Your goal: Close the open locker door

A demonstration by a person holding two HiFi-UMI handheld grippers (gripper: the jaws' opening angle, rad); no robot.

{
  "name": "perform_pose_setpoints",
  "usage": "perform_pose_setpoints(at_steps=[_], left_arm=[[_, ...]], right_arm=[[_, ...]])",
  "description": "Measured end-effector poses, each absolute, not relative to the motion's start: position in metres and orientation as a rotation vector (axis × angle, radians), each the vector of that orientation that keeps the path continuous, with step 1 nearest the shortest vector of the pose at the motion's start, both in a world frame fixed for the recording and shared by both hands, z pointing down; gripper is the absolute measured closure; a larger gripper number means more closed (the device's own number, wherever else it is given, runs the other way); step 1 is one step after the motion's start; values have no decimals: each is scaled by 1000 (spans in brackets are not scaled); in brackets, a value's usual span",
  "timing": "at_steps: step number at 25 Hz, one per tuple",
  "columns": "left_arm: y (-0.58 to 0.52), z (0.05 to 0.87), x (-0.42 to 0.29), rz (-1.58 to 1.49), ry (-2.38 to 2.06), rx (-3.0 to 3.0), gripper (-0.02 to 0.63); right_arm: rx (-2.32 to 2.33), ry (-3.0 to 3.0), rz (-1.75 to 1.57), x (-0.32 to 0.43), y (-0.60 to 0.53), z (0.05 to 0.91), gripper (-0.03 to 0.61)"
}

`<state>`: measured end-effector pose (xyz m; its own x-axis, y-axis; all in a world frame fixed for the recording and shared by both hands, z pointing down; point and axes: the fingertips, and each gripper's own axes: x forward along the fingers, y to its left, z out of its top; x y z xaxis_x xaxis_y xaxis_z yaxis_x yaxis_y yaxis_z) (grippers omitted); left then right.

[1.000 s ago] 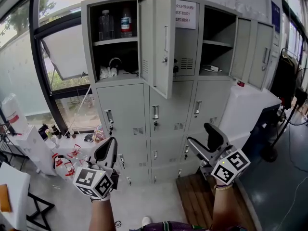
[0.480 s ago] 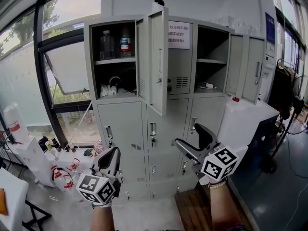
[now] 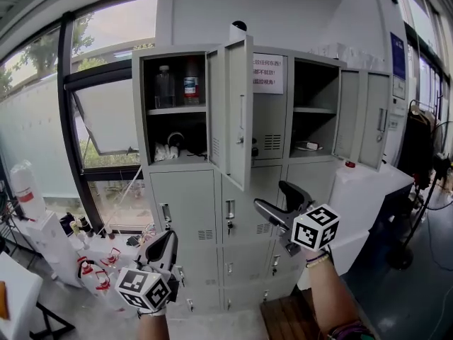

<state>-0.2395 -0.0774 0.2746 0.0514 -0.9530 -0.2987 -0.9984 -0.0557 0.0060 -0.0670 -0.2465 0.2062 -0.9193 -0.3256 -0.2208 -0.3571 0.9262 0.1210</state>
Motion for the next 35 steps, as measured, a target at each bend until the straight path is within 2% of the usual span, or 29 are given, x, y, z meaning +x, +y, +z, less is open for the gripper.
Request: perform_pose_setpoints(at_steps=[22, 29, 35], left_arm=[[-98, 286, -267, 317, 2054, -2088, 592], [-102, 293, -269, 314, 2057, -2107, 594], [-99, 292, -274, 316, 2061, -2100, 594]], right_arm=[[-408, 2925, 164, -131, -294, 193, 199], [-352, 2944, 175, -138, -290, 191, 263], [-314, 2933, 181, -142, -284, 185, 371]])
